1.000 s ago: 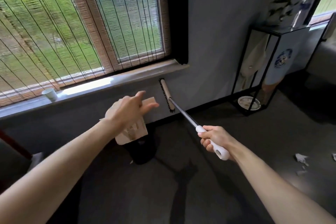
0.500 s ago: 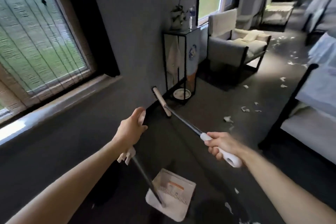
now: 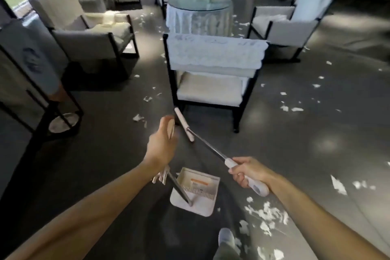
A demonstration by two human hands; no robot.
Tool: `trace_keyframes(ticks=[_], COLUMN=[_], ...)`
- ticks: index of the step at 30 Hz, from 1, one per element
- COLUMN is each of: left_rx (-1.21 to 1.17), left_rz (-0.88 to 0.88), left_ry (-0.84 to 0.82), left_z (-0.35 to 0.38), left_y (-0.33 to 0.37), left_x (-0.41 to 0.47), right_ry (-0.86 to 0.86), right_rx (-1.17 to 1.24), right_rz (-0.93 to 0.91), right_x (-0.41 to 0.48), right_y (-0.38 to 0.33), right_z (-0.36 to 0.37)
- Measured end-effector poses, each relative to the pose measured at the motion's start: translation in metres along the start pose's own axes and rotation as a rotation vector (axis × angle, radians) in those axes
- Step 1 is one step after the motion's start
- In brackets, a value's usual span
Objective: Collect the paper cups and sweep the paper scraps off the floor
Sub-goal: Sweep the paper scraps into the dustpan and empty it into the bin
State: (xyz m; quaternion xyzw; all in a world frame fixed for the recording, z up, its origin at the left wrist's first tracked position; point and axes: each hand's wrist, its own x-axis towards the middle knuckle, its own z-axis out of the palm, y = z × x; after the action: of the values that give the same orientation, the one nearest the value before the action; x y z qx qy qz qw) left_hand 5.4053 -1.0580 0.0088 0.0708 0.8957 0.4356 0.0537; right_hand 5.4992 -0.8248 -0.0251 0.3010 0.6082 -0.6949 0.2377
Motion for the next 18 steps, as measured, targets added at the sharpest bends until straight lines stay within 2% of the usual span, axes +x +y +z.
trace_keyframes(ticks=[4, 10, 15, 18], left_rx=[0.032, 0.061, 0.082, 0.078], left_rz=[0.091, 0.13, 0.21, 0.276], left_ry=[-0.104, -0.22, -0.284, -0.318], left_z=[0.063, 0.167, 0.255, 0.306], left_y=[0.051, 0.126, 0.195, 0.237], left_x=[0.039, 0.126, 0.199, 0.235], right_ry=[0.146, 0.349, 0.417, 0.44], right_rx=[0.137, 0.26, 0.056, 0.014], right_rz=[-0.021, -0.066, -0.063, -0.027], right_x=[-0.001, 0.028, 0.029, 0.013], right_y=[0.003, -0.021, -0.054, -0.07], right_z=[-0.079, -0.198, -0.296, -0.356])
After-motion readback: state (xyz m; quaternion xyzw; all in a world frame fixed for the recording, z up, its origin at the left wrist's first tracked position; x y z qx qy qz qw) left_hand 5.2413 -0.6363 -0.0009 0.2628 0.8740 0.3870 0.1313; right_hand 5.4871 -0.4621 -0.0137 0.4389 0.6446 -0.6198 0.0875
